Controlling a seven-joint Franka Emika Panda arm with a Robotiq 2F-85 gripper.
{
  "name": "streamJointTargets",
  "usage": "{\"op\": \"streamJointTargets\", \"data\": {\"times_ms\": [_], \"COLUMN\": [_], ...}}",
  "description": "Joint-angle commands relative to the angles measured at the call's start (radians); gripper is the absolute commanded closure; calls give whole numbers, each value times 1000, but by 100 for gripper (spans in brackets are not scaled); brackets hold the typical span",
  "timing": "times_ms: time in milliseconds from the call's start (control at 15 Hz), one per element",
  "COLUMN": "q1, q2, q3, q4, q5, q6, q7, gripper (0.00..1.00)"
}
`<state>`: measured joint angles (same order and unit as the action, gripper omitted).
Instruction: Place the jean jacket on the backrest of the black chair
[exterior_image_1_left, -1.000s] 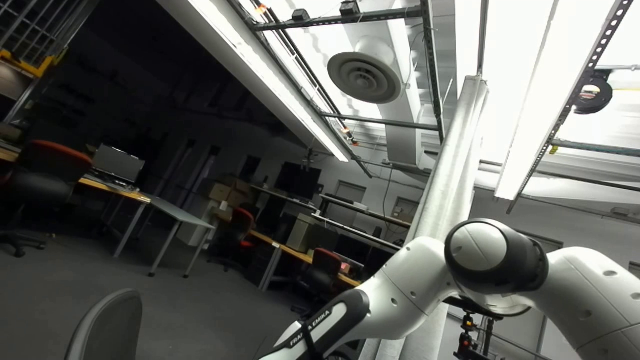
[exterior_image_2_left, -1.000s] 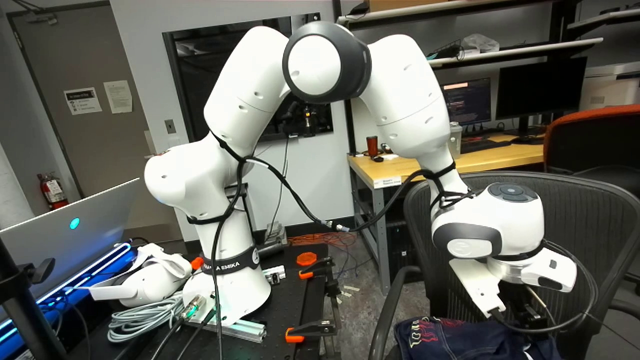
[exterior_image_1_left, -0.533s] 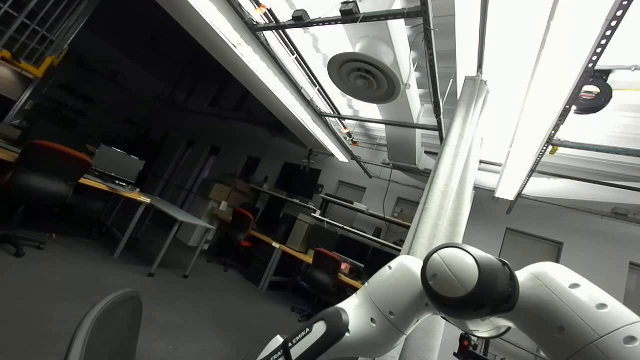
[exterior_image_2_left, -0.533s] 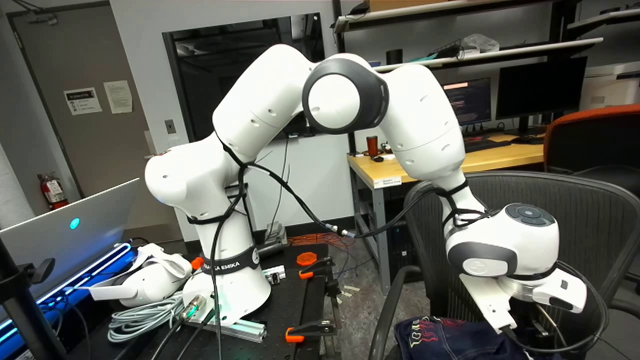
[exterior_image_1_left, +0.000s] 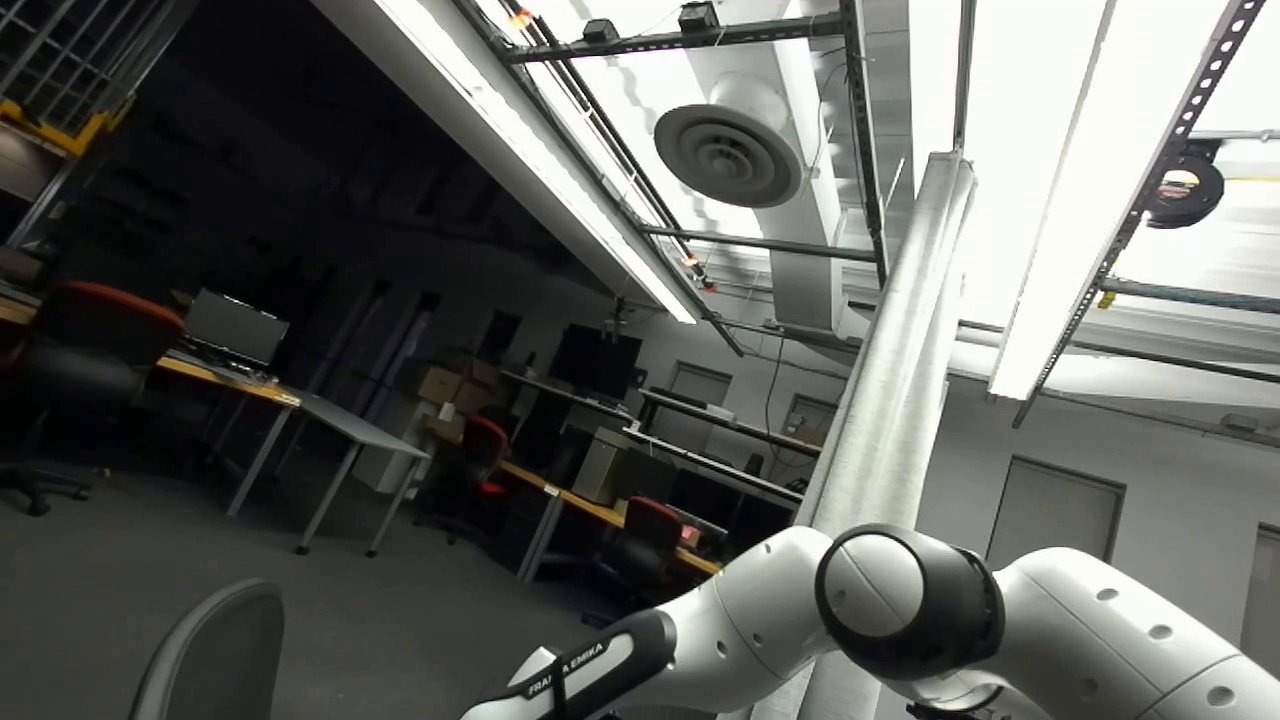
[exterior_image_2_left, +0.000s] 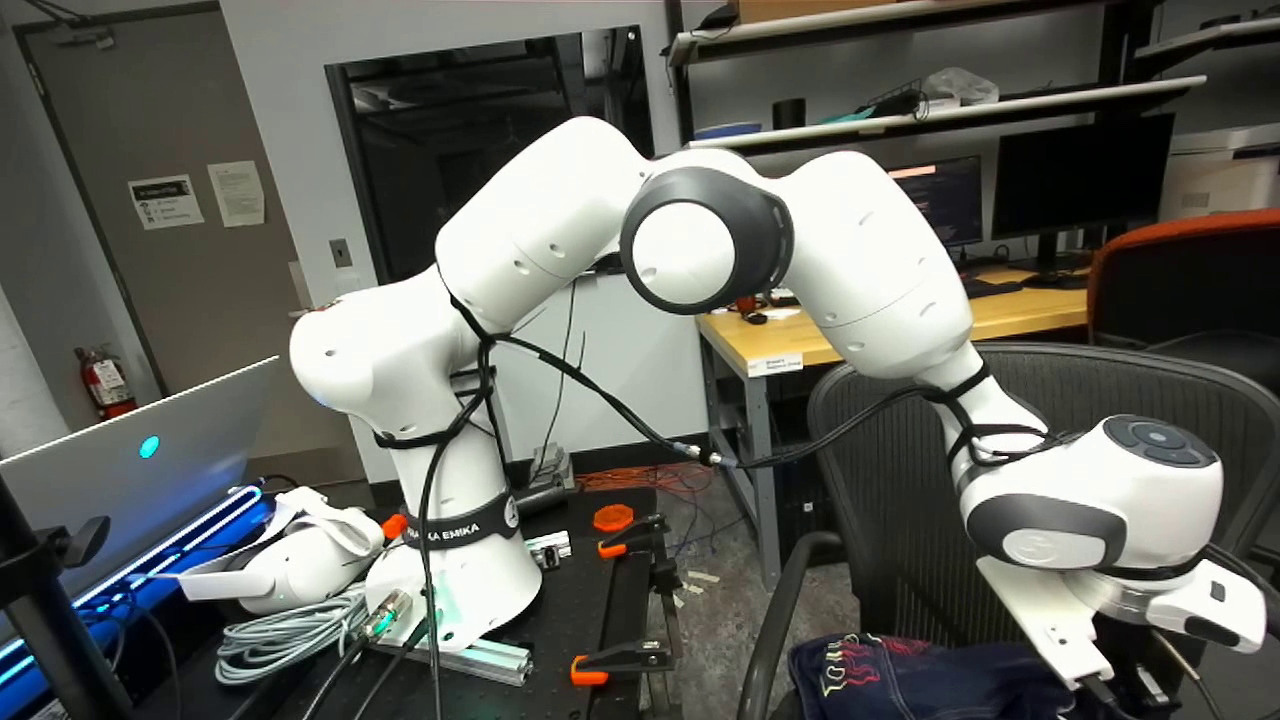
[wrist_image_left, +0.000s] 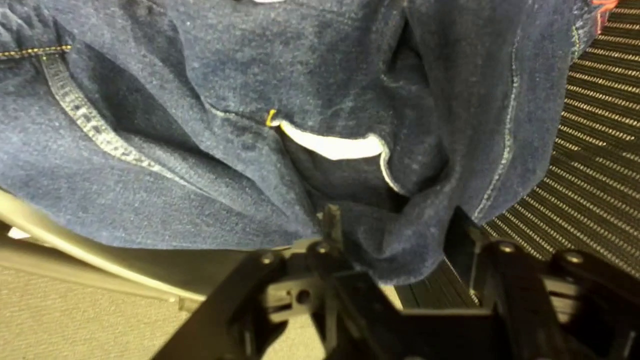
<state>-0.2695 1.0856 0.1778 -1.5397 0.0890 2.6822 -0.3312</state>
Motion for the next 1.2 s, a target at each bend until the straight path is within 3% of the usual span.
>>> {"op": "streamJointTargets", "data": {"times_ms": [0, 200, 267, 333, 467, 933, 1133], "q1": [-14, -23, -15, -9, -14, -10, -5], "q2": [51, 62, 64, 68, 76, 48, 51], "q3": [3, -1, -7, -8, -1, 93, 124], "q4": [140, 206, 203, 195, 195, -1, -53], "q5": [2, 12, 14, 15, 23, 81, 85], "q6": [-101, -171, -172, -167, -169, -81, -54], "q7": [-18, -19, -7, -7, -10, -26, -28], "gripper": [75, 99, 67, 60, 53, 1, 0]}}
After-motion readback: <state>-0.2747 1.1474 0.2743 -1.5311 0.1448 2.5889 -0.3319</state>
